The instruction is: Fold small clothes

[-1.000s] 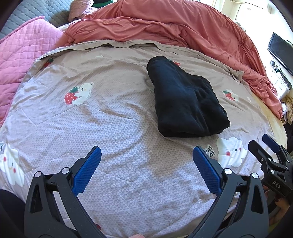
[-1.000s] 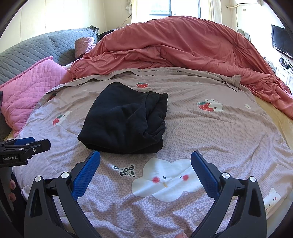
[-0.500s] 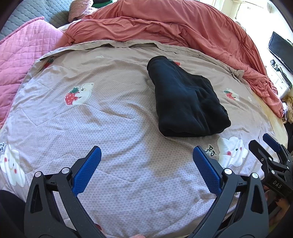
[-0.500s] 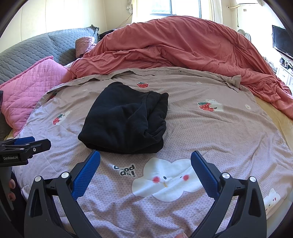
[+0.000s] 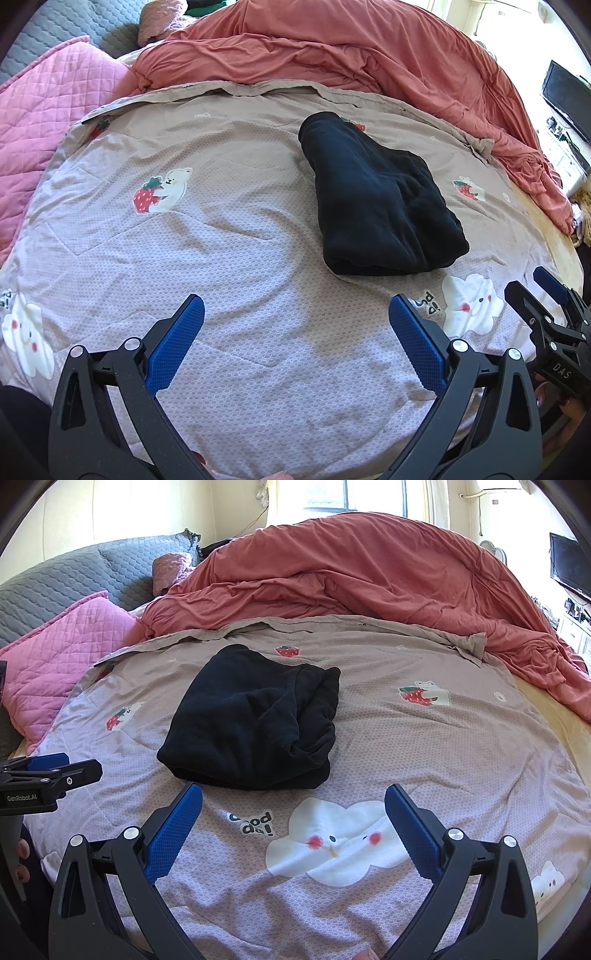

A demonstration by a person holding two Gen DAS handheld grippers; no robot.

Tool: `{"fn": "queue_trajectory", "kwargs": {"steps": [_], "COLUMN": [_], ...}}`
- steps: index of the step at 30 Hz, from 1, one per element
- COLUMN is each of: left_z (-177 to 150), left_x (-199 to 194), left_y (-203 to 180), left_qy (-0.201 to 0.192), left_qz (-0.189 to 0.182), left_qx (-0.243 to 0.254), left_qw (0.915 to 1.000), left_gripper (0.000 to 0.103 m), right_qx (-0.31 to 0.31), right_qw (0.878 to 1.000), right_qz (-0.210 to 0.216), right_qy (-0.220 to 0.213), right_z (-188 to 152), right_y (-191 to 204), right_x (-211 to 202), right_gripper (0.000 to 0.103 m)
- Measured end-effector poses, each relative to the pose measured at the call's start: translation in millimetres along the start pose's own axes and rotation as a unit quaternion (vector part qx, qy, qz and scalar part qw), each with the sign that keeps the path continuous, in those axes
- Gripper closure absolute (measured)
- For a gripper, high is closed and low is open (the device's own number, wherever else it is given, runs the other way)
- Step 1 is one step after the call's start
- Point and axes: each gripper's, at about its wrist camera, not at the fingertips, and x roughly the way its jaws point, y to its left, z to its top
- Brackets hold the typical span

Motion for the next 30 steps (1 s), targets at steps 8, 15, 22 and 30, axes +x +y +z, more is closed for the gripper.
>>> {"fn": "queue_trajectory", "kwargs": {"steps": [8, 15, 22, 30], "left_z": [0, -1, 0, 5], "left_x": [0, 1, 3, 8], "left_y": [1, 1, 0, 16], "left_qy": [0.001, 0.002, 0.005, 0.028], "left_qz": [0.0, 0.003, 0.009, -0.002], "left_qx": [-0.002, 0.001, 0.011, -0.026], "left_qw": [1.0, 1.0, 0.9999, 0.9993], "left_gripper": [0.009, 0.009, 0.009, 0.009], "right_qx": [-0.002, -0.002, -0.003, 0.04], "right_qw": [1.0, 1.0, 1.0, 0.999], "right_qz": [-0.001, -0.001, -0.004, -0.016], "right_qy": [-0.001, 0.0, 0.001, -0.028], "right_z": [1, 1, 1, 13], "right_y": [-2, -3, -6, -37], "right_x": [1, 1, 2, -21], "right_gripper": [0.004, 0.004, 0.004, 0.004]}}
